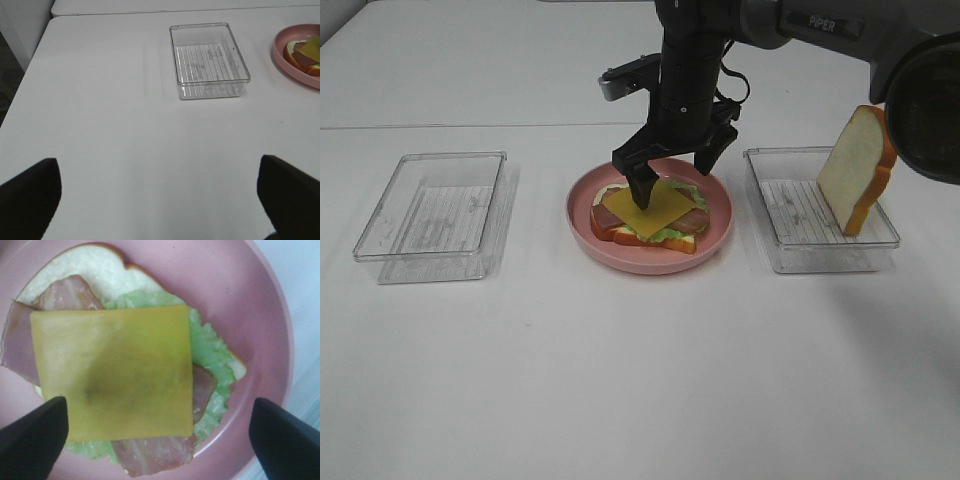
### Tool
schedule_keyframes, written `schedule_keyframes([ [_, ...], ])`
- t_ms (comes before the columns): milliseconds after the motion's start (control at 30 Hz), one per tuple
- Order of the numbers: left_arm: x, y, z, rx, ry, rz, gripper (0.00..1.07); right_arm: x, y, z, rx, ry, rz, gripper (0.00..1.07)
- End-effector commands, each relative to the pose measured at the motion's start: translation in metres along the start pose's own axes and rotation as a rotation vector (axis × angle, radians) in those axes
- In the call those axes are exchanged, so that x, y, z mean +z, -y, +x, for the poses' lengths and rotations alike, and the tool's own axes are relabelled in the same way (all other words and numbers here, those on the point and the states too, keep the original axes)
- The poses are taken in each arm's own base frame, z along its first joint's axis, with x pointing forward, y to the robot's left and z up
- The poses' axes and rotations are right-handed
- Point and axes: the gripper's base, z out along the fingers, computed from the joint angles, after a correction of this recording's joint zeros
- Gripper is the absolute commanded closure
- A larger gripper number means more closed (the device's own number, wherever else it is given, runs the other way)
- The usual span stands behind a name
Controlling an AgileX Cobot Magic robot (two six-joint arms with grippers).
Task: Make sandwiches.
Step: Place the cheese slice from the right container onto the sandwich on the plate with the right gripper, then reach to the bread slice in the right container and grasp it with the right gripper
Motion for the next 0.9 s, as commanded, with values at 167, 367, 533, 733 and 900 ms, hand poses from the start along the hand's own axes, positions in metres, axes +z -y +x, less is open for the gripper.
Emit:
schedule_keyframes([
  [167, -0.001, 0.000, 0.001, -0.003, 0.016, -0.002, 0.07, -0.045, 0.006, 0.004, 0.005, 0.040, 0.041, 0.08],
  [367, -0.001, 0.000, 0.001, -0.003, 0.016, -0.002, 0.07, -0.093, 0.025, 0.015, 0.039, 0.087, 0.082, 0.08],
  [533, -0.001, 0.000, 0.001, -0.003, 0.016, -0.002, 0.07, -0.131, 0.057, 0.030, 0.115, 0.140, 0.098, 0.08],
  [733, -0.001, 0.000, 0.001, -0.003, 0.016, -0.002, 0.07, -0.161, 0.112, 0.055, 0.245, 0.172, 0.129, 0.08],
  [900, -0.001, 0.000, 0.001, -0.003, 0.016, -0.002, 0.07, -0.166, 0.150, 0.075, 0.355, 0.151, 0.135, 0.08],
])
